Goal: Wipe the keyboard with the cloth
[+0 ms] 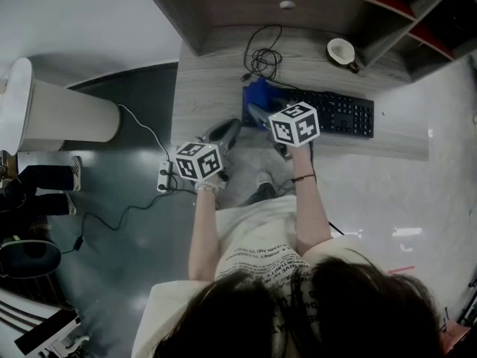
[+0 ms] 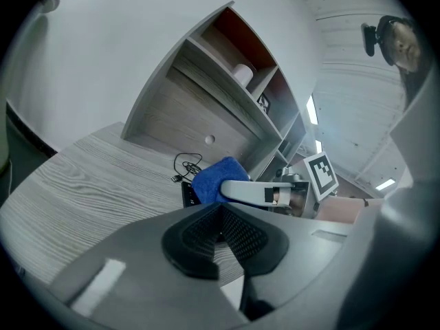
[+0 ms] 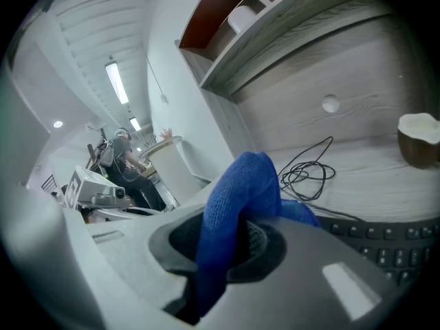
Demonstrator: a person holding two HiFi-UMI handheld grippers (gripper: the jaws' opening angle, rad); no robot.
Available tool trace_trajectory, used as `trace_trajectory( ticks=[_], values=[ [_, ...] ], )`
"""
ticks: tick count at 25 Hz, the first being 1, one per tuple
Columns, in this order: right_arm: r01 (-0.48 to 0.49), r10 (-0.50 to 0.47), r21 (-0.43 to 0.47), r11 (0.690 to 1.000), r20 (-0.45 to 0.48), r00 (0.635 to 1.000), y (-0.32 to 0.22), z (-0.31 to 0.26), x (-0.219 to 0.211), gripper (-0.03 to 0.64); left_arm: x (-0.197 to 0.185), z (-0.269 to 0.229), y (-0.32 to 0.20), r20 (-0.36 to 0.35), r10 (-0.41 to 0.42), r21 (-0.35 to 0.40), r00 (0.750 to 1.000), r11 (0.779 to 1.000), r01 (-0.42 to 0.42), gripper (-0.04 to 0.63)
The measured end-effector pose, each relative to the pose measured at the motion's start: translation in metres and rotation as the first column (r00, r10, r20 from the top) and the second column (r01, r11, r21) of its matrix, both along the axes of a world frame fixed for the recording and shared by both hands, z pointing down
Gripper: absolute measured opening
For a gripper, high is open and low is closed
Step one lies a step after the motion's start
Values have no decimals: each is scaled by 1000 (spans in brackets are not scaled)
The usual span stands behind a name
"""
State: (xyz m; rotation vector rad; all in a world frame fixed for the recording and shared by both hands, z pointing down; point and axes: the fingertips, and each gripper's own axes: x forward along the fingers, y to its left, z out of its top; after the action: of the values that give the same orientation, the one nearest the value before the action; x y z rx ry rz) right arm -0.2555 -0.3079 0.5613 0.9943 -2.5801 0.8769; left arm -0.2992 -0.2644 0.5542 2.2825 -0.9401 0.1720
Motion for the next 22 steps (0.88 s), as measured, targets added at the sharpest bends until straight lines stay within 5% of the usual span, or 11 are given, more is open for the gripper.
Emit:
trace_trajectory(
  ticks=[22],
  values=[
    [118, -117, -5, 993, 82, 990, 3, -14, -32, 58, -1, -20, 2, 12, -90, 47, 996, 995, 89, 5]
  ],
)
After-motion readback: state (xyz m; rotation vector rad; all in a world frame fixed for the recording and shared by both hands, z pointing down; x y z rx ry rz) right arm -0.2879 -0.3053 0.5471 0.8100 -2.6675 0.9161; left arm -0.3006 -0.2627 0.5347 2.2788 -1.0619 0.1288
